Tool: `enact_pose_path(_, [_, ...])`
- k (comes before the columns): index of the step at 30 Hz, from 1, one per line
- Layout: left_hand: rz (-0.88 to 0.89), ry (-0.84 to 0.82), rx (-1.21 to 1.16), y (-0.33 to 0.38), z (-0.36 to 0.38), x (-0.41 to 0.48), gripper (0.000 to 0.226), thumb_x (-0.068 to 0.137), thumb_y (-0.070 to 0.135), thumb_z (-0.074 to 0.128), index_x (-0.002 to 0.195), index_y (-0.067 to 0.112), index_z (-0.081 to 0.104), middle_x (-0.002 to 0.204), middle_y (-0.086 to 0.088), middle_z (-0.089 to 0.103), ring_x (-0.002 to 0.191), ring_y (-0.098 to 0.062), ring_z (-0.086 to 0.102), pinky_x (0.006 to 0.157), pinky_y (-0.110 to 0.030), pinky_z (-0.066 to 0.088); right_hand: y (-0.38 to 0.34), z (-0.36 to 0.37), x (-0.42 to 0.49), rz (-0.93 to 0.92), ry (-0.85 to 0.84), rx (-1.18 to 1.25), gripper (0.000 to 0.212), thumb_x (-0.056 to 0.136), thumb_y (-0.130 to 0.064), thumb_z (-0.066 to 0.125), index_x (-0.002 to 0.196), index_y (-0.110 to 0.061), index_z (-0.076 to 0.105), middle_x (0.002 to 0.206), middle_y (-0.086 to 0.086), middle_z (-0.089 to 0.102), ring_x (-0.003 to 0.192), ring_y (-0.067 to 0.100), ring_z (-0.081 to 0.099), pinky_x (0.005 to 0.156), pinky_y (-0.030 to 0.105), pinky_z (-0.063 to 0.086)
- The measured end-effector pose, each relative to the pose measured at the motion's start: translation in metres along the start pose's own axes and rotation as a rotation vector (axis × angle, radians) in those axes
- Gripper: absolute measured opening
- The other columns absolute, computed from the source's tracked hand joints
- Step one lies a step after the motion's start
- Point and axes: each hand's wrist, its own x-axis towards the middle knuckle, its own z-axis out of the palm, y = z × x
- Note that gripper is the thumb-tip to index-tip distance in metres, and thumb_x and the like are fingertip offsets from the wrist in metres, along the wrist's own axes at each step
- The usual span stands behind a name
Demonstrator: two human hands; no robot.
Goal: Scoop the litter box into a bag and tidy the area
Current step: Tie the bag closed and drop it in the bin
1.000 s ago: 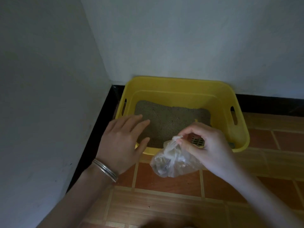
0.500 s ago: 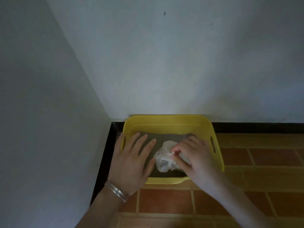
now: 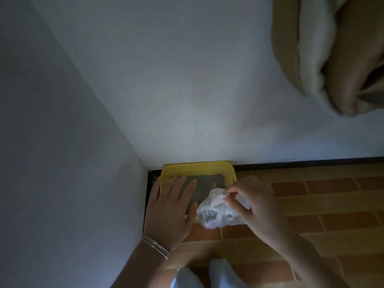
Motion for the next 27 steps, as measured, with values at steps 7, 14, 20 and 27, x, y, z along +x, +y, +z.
enact_pose_path(7, [0.094,-0.005,-0.051,0.037,-0.130,0.023,0.045,0.080,0.038,0.046,0.119,0.021,0.059,0.119,-0.007,0.061,0.112,-0.029,0.056,0.101,-0.051,0.032,-0.069,-0.115,-0.004,0.117,0.002,-0.015,0.030,0.088,-0.047,0.042,0.087,-0.024,0.060,0.078,-0.013,0.064,0.074,0.002,0.058,0.069,0.027,0.049])
enact_pose_path(14, [0.252,-0.084,-0.144,0.076,-0.212,0.035,0.057,0.095,0.047,0.017,0.120,0.020,0.061,0.121,-0.005,0.061,0.113,-0.027,0.056,0.104,-0.046,0.028,-0.110,-0.208,-0.021,0.266,0.098,-0.082,0.031,0.087,-0.044,0.044,0.087,-0.020,0.063,0.073,-0.012,0.064,0.059,-0.012,0.045,0.060,0.012,0.034])
enact_pose_path(20, [0.469,-0.136,-0.081,0.116,-0.245,0.054,0.047,0.085,0.042,0.038,0.118,0.019,0.063,0.120,-0.007,0.063,0.116,-0.028,0.056,0.102,-0.053,0.036,-0.126,-0.268,-0.062,0.417,0.272,-0.095,0.027,0.083,-0.043,0.048,0.085,-0.021,0.064,0.077,-0.010,0.063,0.069,0.008,0.058,0.061,0.037,0.053])
enact_pose_path(27, [0.704,-0.154,-0.077,0.182,-0.259,0.061,0.046,0.078,0.040,0.048,0.121,0.022,0.054,0.121,-0.006,0.061,0.115,-0.026,0.055,0.102,-0.047,0.036,-0.132,-0.313,-0.114,0.630,0.439,-0.124,0.030,0.081,-0.042,0.047,0.086,-0.021,0.067,0.078,-0.017,0.062,0.074,0.013,0.056,0.066,0.030,0.046])
